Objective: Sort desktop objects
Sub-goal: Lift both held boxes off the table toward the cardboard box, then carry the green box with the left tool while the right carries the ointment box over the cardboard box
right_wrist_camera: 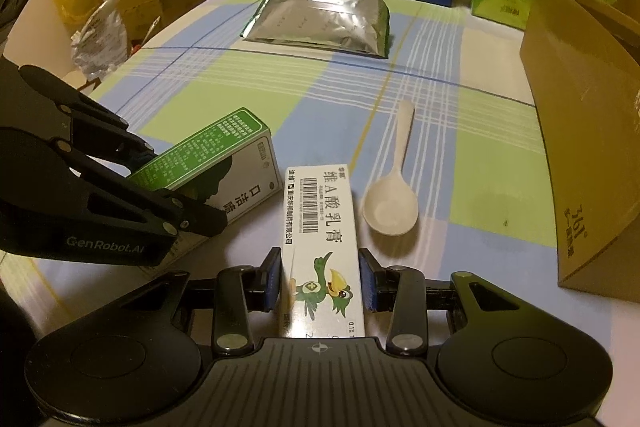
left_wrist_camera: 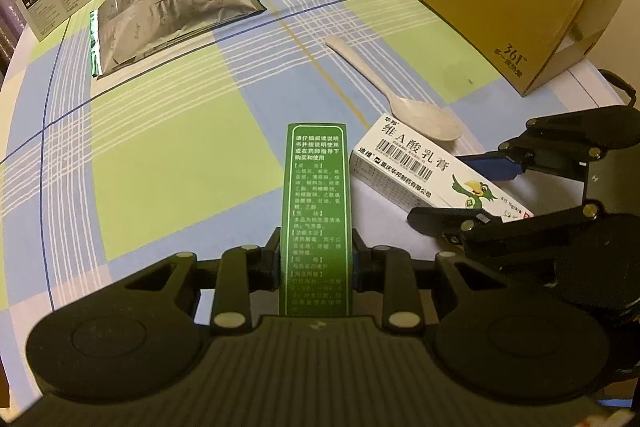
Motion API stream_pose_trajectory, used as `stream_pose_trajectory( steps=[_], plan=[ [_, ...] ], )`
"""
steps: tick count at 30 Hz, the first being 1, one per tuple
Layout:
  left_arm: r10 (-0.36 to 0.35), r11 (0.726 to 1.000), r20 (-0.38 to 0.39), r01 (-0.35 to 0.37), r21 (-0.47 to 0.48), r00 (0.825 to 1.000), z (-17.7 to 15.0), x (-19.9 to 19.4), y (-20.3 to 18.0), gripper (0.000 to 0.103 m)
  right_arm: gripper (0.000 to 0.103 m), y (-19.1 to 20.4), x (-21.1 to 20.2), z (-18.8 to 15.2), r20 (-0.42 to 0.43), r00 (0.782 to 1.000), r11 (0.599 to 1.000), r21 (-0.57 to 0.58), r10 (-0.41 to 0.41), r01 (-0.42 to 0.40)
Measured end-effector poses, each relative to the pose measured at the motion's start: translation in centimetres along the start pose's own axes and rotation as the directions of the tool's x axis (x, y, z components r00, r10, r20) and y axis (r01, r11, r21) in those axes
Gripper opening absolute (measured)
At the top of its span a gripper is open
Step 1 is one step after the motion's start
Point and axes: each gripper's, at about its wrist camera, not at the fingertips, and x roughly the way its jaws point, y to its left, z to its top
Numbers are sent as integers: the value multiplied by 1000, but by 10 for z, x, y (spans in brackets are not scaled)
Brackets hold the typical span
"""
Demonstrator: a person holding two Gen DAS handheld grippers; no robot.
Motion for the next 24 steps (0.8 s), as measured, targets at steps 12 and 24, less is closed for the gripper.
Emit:
stream_pose_trajectory(
  steps=[12,24],
  plan=[
    [9,1000,43,-8,-30,999,0,-27,-5,25,35,-2,-37,6,57,998,998,56,-3,0],
    [8,997,90,-1,-71,996,-7,-59,-16,25,35,0,-75,-2,91,996,996,84,-24,16]
  ],
)
